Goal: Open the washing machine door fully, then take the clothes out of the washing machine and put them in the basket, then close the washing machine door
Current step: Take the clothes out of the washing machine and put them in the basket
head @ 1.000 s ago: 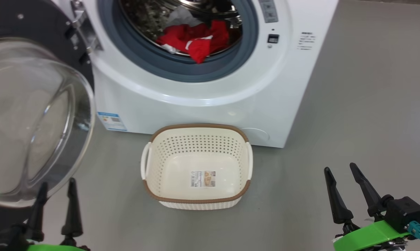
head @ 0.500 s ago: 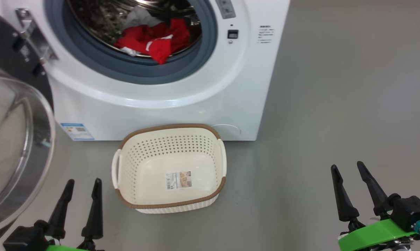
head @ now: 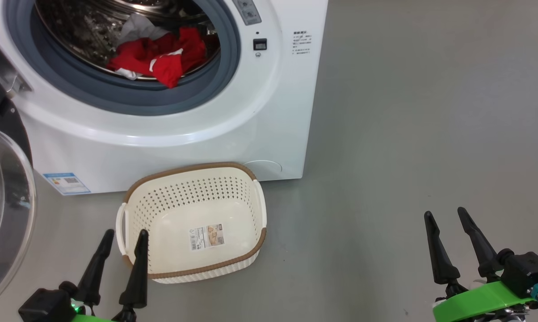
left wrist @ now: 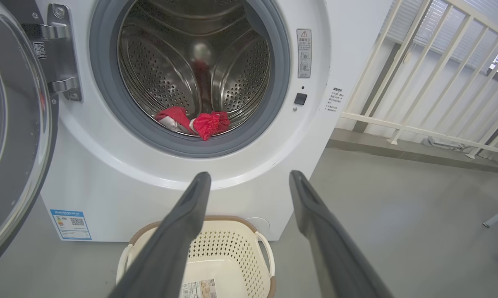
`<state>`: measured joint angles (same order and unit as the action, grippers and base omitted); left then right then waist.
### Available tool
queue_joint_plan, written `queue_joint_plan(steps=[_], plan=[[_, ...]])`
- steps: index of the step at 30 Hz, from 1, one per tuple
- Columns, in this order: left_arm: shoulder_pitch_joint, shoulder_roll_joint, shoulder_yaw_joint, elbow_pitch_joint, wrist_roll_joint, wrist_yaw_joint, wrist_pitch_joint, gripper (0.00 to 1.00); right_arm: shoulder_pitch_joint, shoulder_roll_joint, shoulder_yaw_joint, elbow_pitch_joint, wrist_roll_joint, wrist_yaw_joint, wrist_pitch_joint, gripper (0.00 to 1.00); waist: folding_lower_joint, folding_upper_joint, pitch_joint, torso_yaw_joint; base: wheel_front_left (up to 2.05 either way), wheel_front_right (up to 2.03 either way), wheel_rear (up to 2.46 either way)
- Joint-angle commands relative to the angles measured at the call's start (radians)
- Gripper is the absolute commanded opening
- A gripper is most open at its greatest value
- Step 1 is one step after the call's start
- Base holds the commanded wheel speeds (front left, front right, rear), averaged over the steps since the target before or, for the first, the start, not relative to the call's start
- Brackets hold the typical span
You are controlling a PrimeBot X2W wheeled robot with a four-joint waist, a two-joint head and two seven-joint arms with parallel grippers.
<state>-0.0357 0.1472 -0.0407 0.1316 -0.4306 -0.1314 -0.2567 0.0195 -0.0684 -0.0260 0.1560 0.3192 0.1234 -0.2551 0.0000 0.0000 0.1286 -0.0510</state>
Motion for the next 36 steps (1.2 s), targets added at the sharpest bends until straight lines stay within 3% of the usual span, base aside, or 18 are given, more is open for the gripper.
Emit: queue_joint_plan(steps=[1,27,36], plan=[[-0.004,0.026,0.025,-0.029,-0.009,0.001,-0.005,1.00,0.006,-0.010,0.013,-0.028,0.019,0.007,-0.007,1.00,0.0000,0.0000,-0.002,-0.005,0.00,0.00,0.00],[-0.010,0.026,0.030,-0.023,-0.031,0.001,-0.005,1.00,0.003,-0.007,0.017,-0.034,0.010,0.007,-0.007,1.00,0.0000,0.0000,-0.001,0.000,0.01,-0.01,0.00],[-0.023,0.033,0.025,-0.019,-0.053,0.001,-0.005,1.00,-0.005,-0.006,0.019,-0.034,0.011,0.007,-0.007,1.00,0.0000,0.0000,0.007,0.004,0.87,-0.93,0.06]])
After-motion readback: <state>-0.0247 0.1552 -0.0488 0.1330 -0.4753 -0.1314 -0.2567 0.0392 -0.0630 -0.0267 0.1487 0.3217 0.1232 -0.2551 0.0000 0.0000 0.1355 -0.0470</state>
